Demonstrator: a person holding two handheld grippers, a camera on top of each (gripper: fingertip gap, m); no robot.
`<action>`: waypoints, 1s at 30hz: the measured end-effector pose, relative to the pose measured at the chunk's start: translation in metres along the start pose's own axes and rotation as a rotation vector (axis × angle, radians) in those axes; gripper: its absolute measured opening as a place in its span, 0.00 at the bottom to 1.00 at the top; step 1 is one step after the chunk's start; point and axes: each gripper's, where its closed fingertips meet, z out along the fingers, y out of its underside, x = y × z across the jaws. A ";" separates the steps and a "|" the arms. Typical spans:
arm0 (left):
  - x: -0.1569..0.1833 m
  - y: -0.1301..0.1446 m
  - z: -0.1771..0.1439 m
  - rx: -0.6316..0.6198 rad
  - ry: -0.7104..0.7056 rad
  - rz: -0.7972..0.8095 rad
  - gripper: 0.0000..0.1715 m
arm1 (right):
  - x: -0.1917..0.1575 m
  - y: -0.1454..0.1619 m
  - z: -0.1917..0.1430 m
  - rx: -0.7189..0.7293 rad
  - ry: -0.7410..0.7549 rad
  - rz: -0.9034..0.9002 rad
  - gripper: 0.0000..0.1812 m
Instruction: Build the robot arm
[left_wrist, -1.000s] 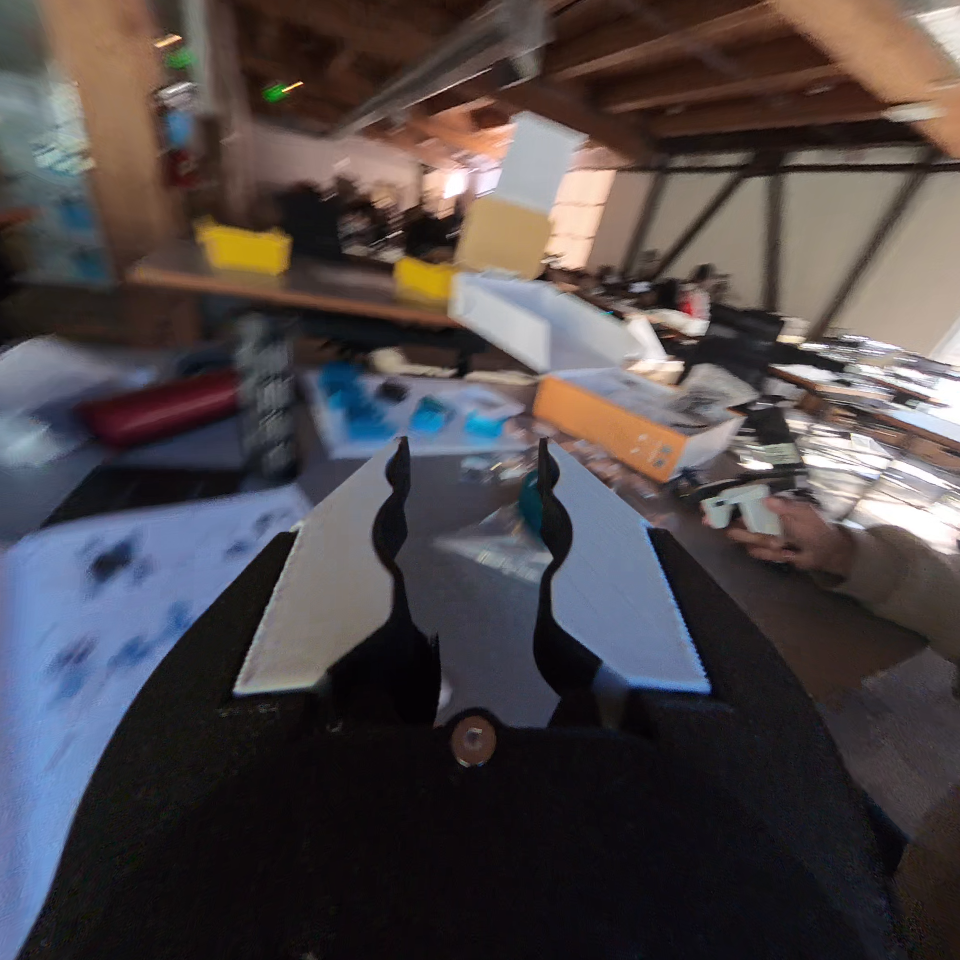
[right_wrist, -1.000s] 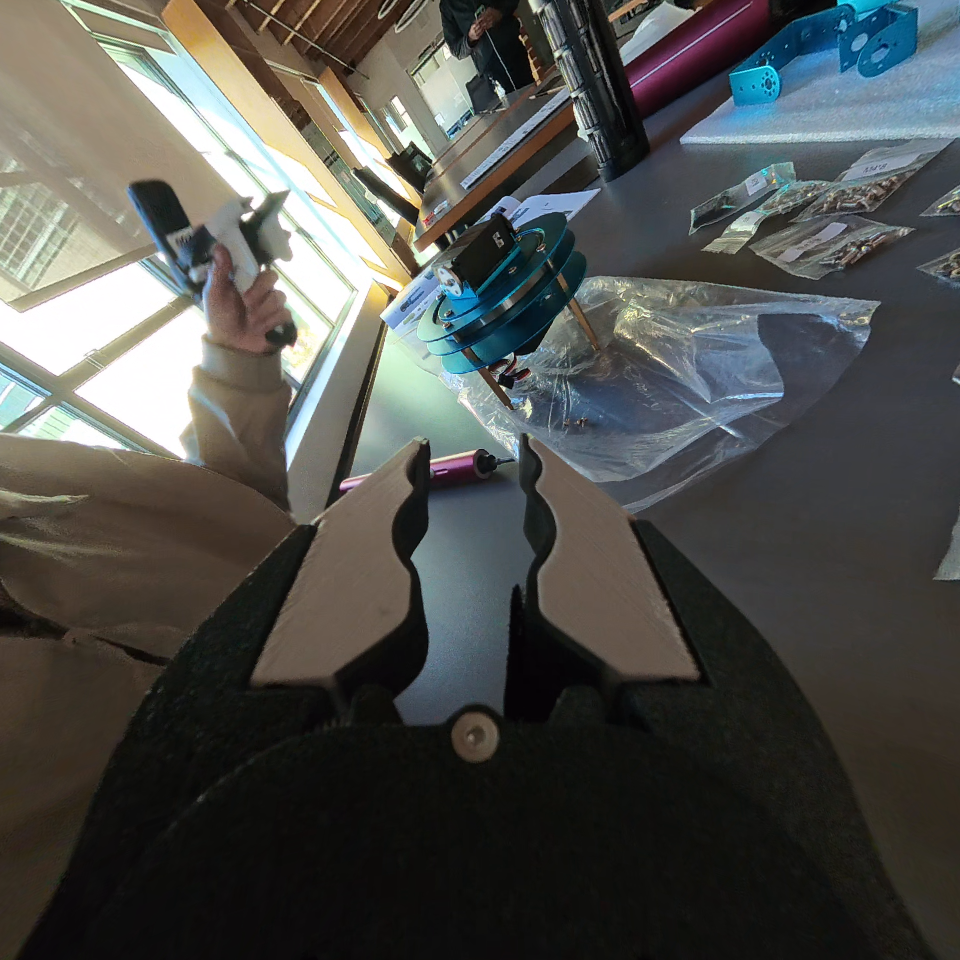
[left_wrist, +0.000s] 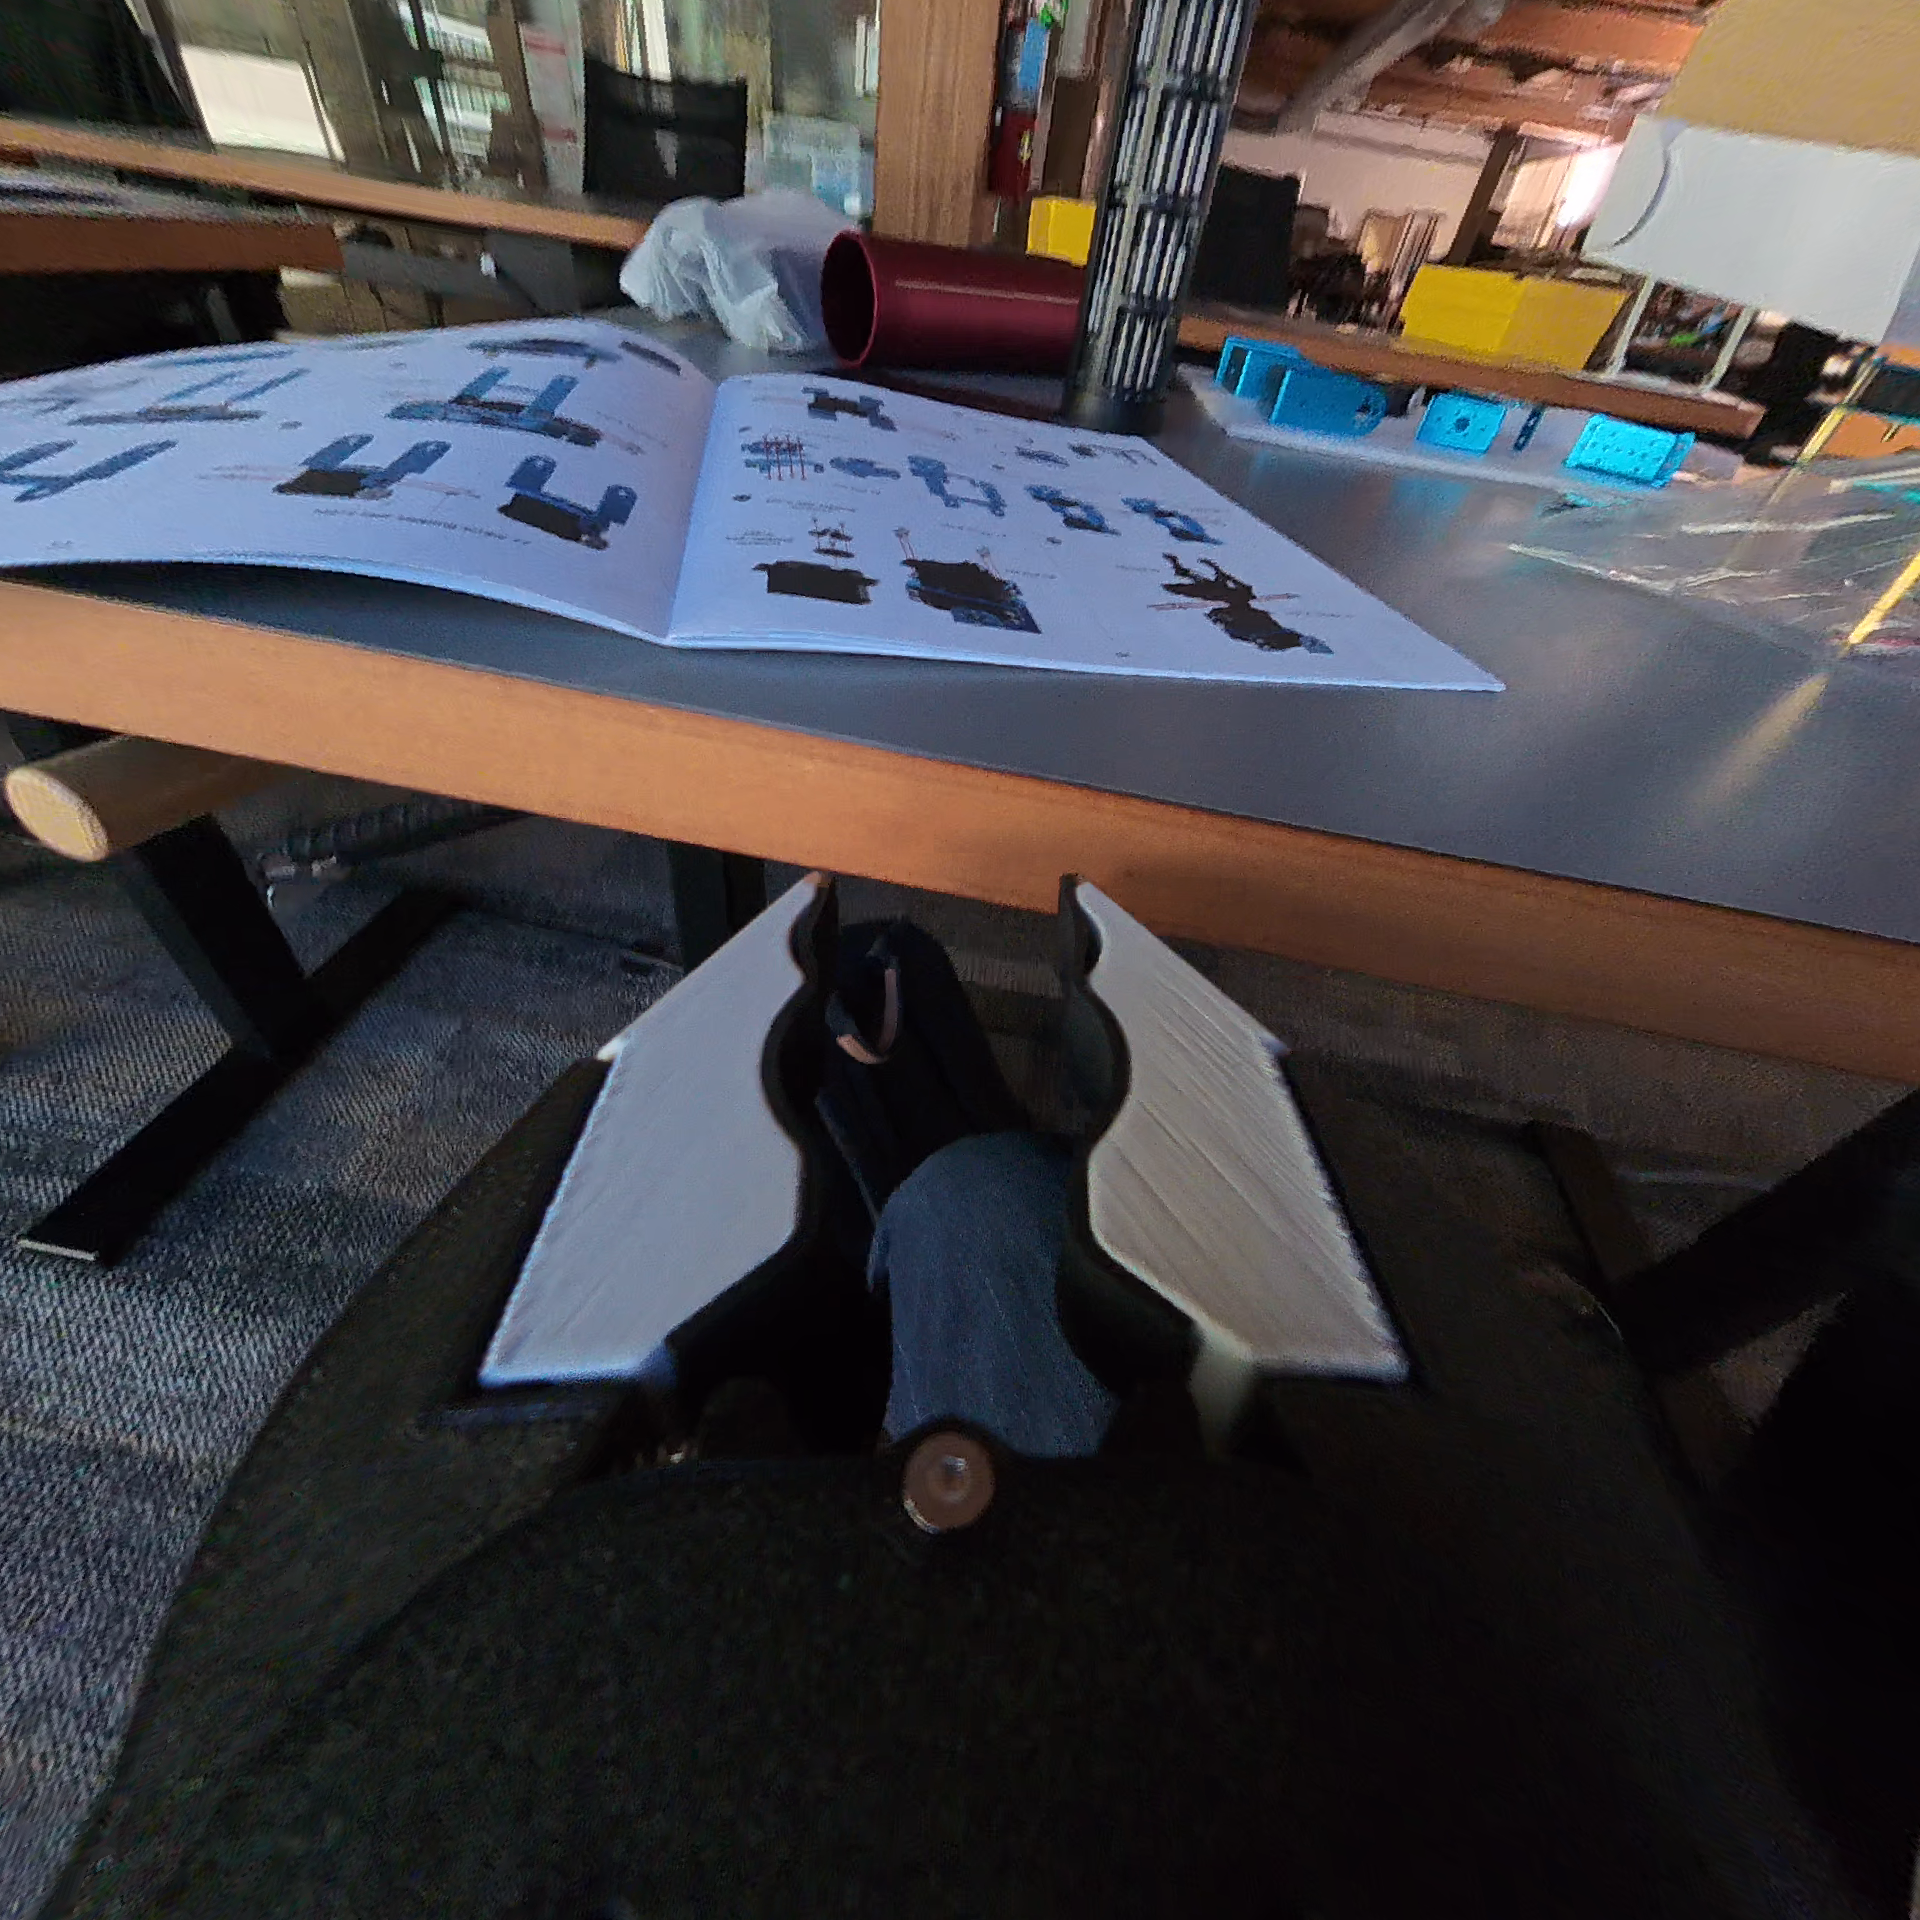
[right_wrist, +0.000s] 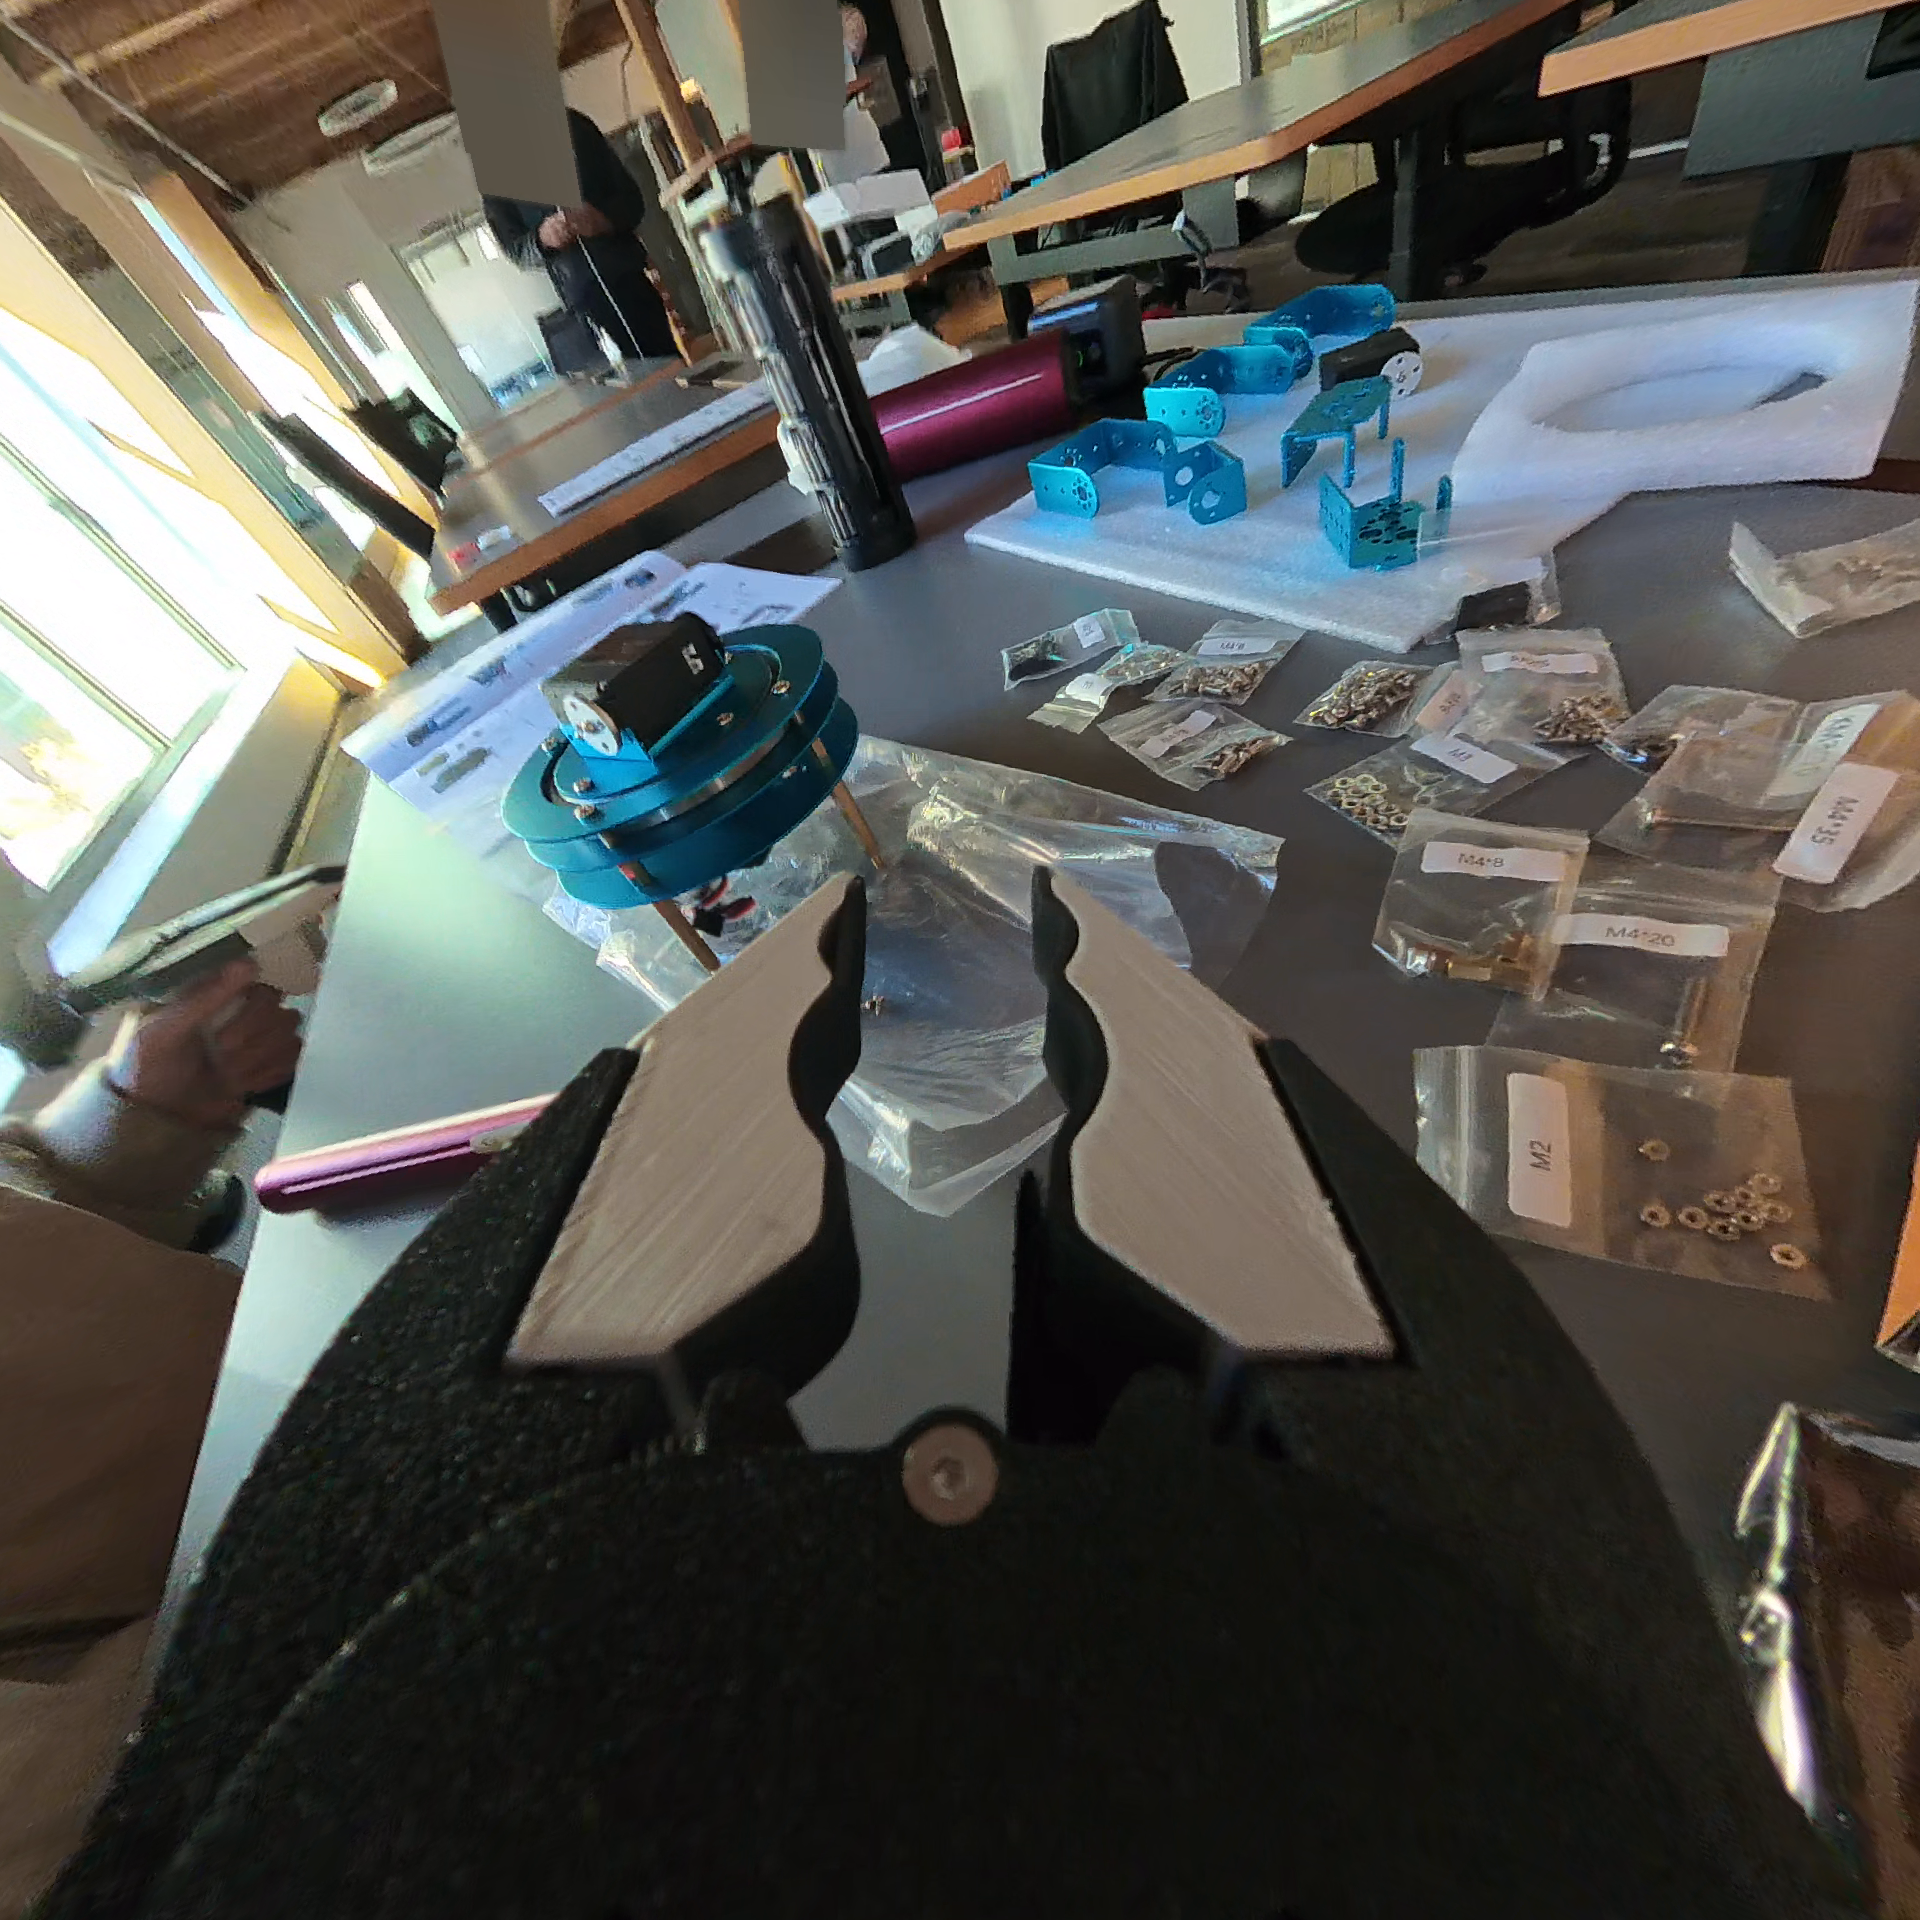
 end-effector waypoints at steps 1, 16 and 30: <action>-0.002 -0.004 0.003 0.024 -0.010 -0.006 0.23 | 0.002 -0.002 -0.002 0.013 -0.007 0.021 0.17; -0.009 -0.025 0.005 0.142 -0.012 -0.069 0.23 | 0.011 -0.002 -0.005 0.010 -0.026 0.074 0.16; -0.011 -0.024 0.005 0.140 0.001 -0.107 0.23 | 0.010 0.001 -0.003 -0.007 -0.022 0.063 0.16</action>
